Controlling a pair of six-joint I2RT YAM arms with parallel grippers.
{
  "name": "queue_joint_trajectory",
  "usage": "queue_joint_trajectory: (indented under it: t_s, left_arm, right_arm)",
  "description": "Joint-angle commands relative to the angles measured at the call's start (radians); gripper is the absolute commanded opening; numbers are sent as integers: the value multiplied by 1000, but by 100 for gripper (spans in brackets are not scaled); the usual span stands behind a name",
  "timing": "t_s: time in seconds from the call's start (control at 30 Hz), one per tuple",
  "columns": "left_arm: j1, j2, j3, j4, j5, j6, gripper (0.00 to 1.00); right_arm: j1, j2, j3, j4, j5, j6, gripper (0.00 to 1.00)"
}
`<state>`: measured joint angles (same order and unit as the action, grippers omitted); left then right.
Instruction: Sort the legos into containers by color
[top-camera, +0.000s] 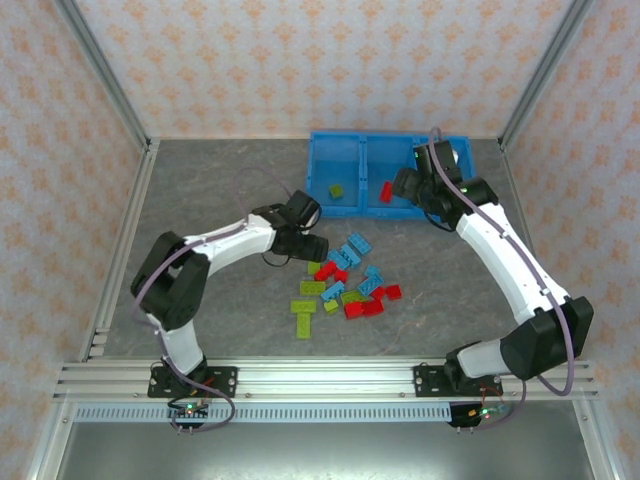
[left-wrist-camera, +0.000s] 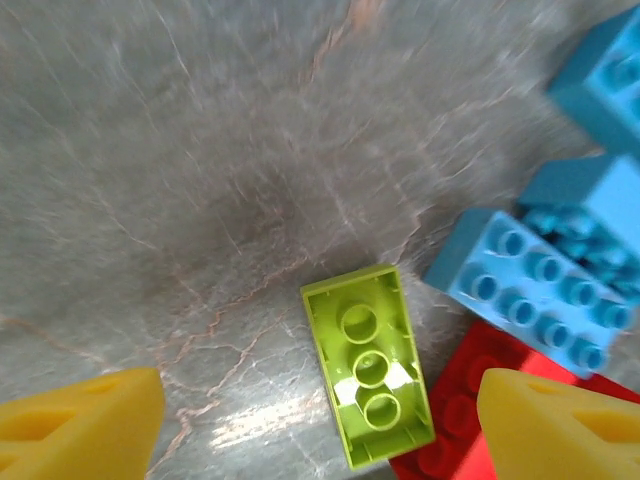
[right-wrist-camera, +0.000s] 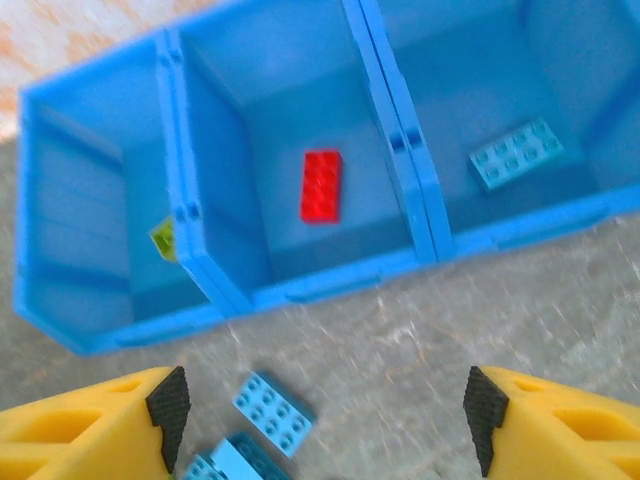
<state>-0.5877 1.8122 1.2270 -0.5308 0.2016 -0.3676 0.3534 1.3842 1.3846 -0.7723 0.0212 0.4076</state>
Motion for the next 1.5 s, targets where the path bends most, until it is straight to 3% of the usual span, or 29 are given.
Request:
queue_joint_trajectory:
  t_s: [0.0,0.1,0.4,0.53,0.67,0.8,0.93,1.33,1.47]
  left_arm:
    - [-9,42,69,-77,4,-34,83]
    - [-12,91,98,-100,15,-41,81]
    - [-14,182,117,-168,-21,-73,55]
    - [-14,169,111,-166,-28,-77,38]
    - [-12,104,128,-154,-40,-71,31]
    - [-12,-10,233,-162,-92,-28,29]
    - [-11,13,421,-185,-179,27,28]
    - [38,497,1058,-215,-218,57,30]
    - [44,586,1163,-229,-218,51,40]
  right_arm:
    - [4,-5,-16,-102,-13,4,76]
    - [4,-6,-27,-100,-9,9,76]
    - [4,3,-18,-88,-14,23,77]
    - [4,4,-9,-97,-21,26,77]
    - [6,-14,-18,-84,-80,16,77]
    - [15,-44,-36,-39,-151,16,78]
    - [25,-64,-48,3,-181,33,78]
    - [40,-92,-85,5,-137,56,79]
    - [40,-98,-91,-8,-133,55,79]
